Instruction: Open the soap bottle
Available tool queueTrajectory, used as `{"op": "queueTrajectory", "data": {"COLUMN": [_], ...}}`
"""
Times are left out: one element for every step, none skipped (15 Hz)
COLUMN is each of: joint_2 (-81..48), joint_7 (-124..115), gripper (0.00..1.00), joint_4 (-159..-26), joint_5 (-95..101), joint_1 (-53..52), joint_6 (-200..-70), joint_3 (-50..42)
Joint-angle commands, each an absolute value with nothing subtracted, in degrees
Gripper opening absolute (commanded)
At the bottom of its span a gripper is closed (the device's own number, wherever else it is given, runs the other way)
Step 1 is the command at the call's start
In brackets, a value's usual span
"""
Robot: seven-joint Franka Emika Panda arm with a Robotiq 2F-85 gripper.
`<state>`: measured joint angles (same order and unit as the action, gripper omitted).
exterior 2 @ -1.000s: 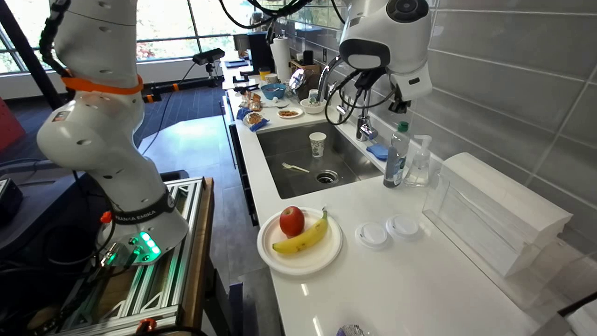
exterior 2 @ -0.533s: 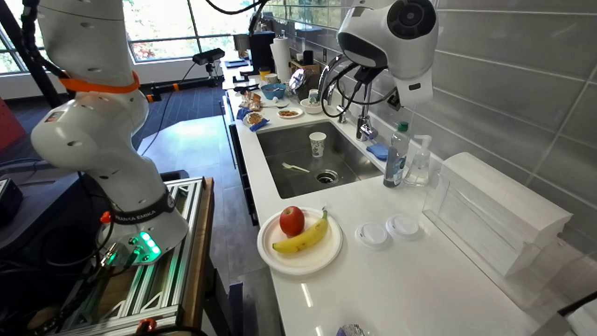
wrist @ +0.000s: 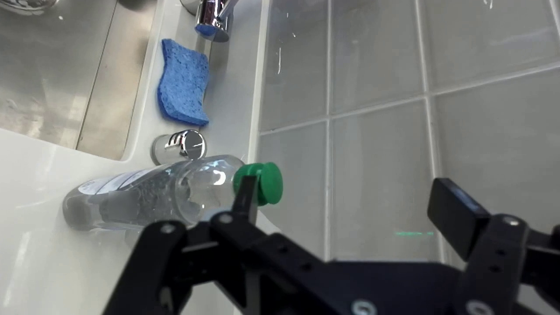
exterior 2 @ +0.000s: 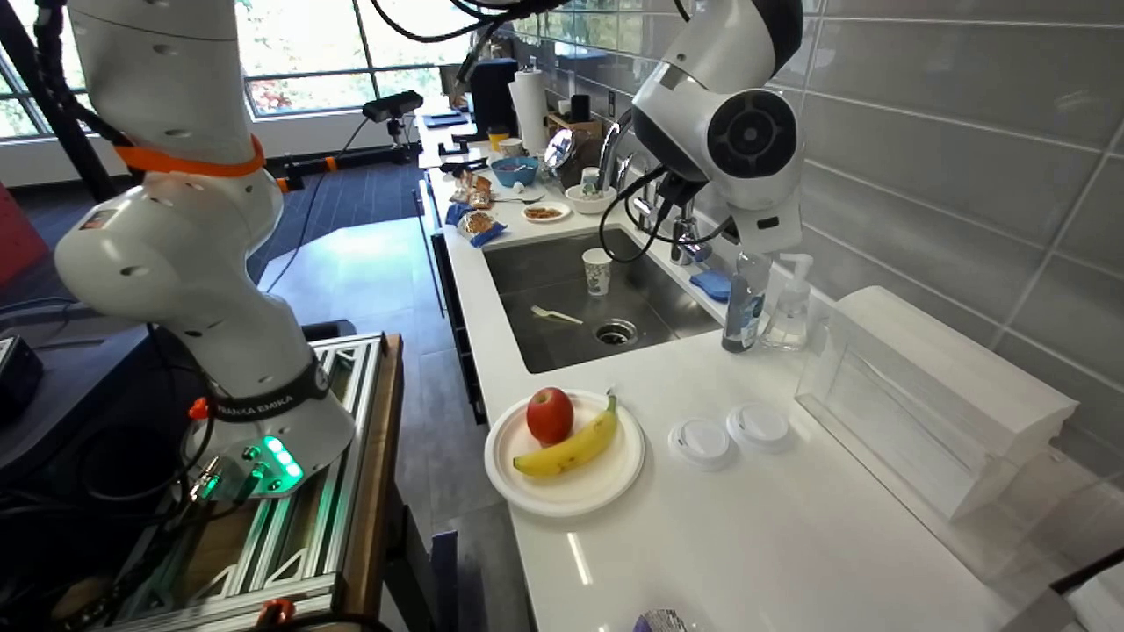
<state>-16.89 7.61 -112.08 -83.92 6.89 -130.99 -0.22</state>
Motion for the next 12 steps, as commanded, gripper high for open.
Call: {"op": "queueTrajectory", "data": {"joint_2": [-19.34, -20.08, -20.65, -21.26, -21.77, -22.14, -22.44, -22.67, -22.86, -22.98, -23.13, -23.26], "joint_7": [15.67, 17.63, 19.24, 20.57, 21.9, 23.19, 24.46, 25.37, 26.31, 27.17, 27.85, 28.39], "gripper": [1.0, 1.0, 1.0, 1.0, 1.0, 1.0, 0.99, 0.96, 0.85, 0.75, 0.71, 0.65], "joint_4": [-111.57, -111.12, -110.81, -110.39, -110.09, -109.78, -109.47, -109.29, -108.97, -108.7, -108.49, -108.3], "joint_5": [-88.44, -89.49, -90.2, -90.41, -90.82, -91.13, -91.54, -91.73, -92.08, -92.35, -92.52, -92.64], "joint_1": [5.73, 5.57, 5.34, 5.05, 4.91, 4.76, 4.67, 4.54, 4.49, 4.43, 4.36, 4.33], "joint_6": [-131.33, -131.39, -131.52, -131.72, -131.64, -131.63, -131.5, -131.48, -131.34, -131.28, -131.28, -131.24], "joint_3": [-0.86, -0.8, -0.78, -0.84, -0.86, -0.88, -0.86, -0.89, -0.91, -0.92, -0.95, -0.97]}}
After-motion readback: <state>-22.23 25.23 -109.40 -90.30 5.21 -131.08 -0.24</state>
